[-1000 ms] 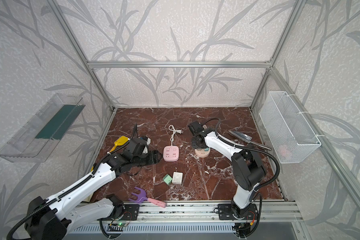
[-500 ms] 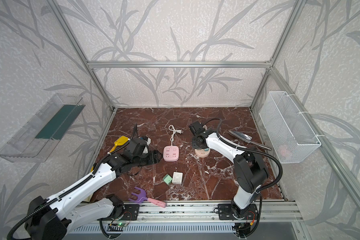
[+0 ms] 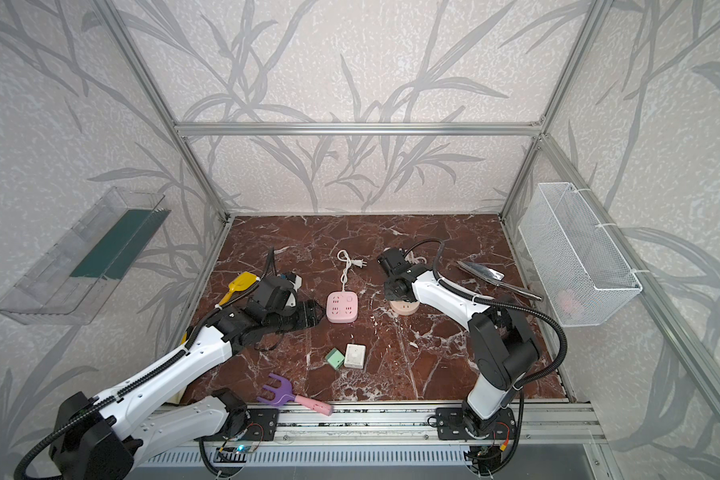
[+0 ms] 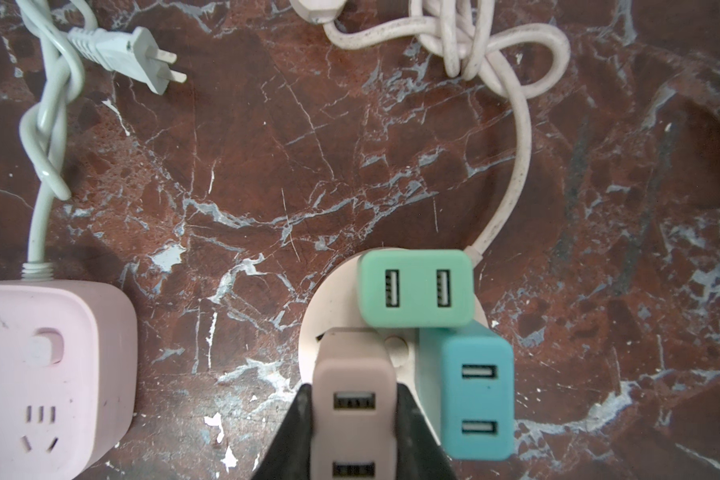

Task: Insert the plug

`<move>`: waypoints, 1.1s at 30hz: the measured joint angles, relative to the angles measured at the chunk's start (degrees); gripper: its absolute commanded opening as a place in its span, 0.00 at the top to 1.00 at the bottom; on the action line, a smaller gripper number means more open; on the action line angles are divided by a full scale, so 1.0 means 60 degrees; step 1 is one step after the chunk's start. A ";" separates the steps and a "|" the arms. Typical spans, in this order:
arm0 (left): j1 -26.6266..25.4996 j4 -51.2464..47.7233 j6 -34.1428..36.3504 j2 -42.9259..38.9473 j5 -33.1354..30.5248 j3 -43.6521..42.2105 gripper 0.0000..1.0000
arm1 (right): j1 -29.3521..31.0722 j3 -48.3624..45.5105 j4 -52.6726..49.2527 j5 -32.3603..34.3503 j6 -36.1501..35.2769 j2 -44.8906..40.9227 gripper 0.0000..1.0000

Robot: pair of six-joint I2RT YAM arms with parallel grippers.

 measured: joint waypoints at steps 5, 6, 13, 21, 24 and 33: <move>0.0004 0.0004 0.0000 0.0000 0.0000 -0.0004 0.25 | 0.0036 -0.0018 0.0106 0.0058 -0.0018 -0.0033 1.00; 0.0000 0.0004 0.0000 0.0000 0.0000 -0.0007 0.25 | 0.0066 -0.0018 0.0168 0.0084 -0.0033 -0.0055 1.00; 0.0004 0.0062 -0.0004 0.0011 0.0004 -0.0124 0.25 | 0.0233 -0.0018 0.0357 0.0284 -0.0131 -0.0240 1.00; 0.0004 0.0073 -0.0004 0.0018 0.0004 -0.0124 0.25 | 0.0295 -0.0018 0.0350 0.0561 -0.0171 -0.0233 1.00; 0.0004 0.0076 -0.0004 0.0018 0.0004 -0.0127 0.25 | 0.0299 -0.0018 0.0288 0.0637 -0.0171 -0.0182 1.00; 0.0004 0.0168 -0.0018 0.0022 0.0036 -0.0211 0.25 | 0.0306 -0.0018 0.0178 0.0656 -0.0095 0.0080 1.00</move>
